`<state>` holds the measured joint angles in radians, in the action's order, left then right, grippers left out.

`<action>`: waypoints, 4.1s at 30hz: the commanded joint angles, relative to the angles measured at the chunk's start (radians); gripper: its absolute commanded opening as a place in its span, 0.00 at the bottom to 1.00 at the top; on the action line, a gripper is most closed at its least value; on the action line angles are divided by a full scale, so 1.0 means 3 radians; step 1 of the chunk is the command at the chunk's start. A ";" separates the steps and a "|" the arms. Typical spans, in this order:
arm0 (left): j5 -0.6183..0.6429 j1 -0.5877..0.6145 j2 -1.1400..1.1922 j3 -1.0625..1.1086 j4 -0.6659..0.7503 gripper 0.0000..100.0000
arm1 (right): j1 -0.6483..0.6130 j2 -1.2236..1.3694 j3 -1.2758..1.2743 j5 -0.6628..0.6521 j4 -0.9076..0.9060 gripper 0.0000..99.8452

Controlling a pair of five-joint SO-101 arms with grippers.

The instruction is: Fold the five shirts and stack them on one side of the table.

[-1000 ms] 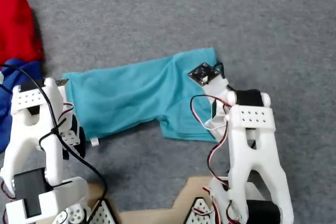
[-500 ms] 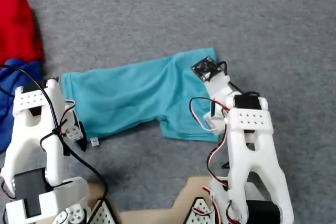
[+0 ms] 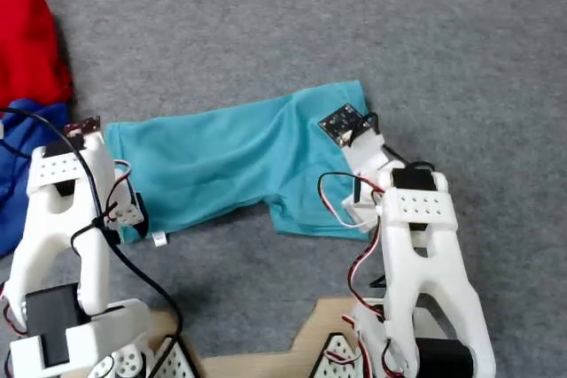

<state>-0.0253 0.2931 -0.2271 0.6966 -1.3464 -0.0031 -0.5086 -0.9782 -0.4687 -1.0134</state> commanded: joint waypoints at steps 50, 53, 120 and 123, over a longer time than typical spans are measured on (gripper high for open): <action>0.0297 -0.0276 -0.0090 0.0327 0.0736 0.02 | 0.0151 0.1020 0.0228 0.0373 0.0302 0.09; 0.0297 -0.0281 -0.0090 0.0307 0.0736 0.02 | 0.0151 0.1020 0.0233 0.0378 0.0302 0.04; -0.0005 0.0174 0.1010 -0.1120 0.0097 0.02 | 0.0289 0.0990 0.0534 0.0353 0.0056 0.01; -0.0005 0.0174 0.1015 -0.1325 0.0087 0.02 | 0.0340 0.0826 0.0657 0.0343 0.0005 0.01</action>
<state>-0.0222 0.3437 0.0844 0.3913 -1.3065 0.0721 -0.2033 -0.8462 -0.3644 -0.9920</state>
